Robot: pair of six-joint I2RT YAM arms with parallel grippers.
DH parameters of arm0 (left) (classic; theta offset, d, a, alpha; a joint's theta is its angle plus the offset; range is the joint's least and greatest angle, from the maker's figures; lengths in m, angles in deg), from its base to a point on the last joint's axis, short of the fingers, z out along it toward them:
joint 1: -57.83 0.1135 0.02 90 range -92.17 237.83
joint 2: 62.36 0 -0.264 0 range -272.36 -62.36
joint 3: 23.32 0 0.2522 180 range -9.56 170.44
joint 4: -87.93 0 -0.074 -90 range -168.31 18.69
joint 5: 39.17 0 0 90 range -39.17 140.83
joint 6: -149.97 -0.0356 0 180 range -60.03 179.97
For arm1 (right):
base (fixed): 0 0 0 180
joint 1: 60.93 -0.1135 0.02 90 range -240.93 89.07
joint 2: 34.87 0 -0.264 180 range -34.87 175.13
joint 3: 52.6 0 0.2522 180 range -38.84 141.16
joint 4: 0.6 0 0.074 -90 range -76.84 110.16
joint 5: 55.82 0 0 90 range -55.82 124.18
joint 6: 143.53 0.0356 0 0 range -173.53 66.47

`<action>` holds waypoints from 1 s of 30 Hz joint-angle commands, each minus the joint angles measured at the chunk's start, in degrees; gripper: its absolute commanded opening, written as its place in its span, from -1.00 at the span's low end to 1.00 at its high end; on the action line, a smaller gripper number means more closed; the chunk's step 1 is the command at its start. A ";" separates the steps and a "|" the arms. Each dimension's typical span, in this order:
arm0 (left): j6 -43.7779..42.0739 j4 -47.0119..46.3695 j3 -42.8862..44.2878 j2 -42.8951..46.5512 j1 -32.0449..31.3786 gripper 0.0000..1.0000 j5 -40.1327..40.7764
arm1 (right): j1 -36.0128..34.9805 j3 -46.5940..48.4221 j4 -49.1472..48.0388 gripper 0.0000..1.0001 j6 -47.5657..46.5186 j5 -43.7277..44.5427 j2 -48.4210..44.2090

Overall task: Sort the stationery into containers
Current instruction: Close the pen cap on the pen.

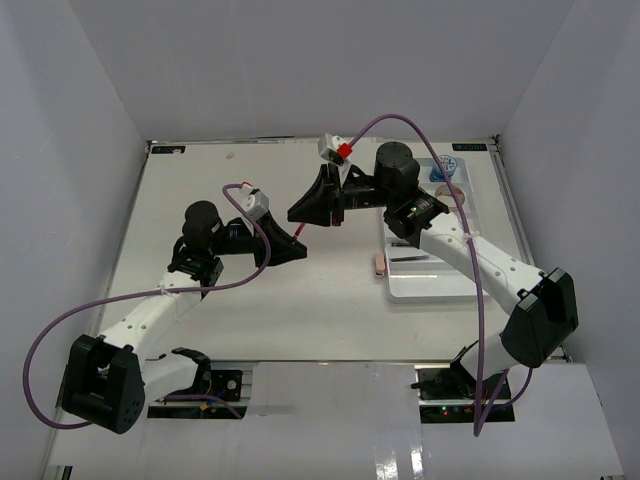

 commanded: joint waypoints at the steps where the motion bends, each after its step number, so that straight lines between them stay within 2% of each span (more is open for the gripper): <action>1: 0.33 -5.93 1.05 2.35 -0.38 -1.00 -1.16 | -0.98 -0.71 5.62 -0.84 -1.92 -2.13 1.58; 6: 2.61 -10.05 -0.26 2.88 -0.29 -1.00 -2.03 | -0.98 -1.50 4.93 -0.84 -0.44 -4.14 2.72; 11: 4.81 -13.40 -1.06 2.70 -0.29 -1.00 -2.91 | -1.59 -3.43 -0.44 -0.84 2.65 -8.37 3.52; 22: 7.01 -17.00 -1.41 2.97 -0.29 -1.00 0.34 | -3.53 -2.47 8.25 -0.85 -4.82 -3.89 5.10; 30: 5.17 -15.34 2.10 3.49 -0.29 -1.00 2.27 | -4.05 -1.15 13.43 -0.85 -6.23 -3.28 6.94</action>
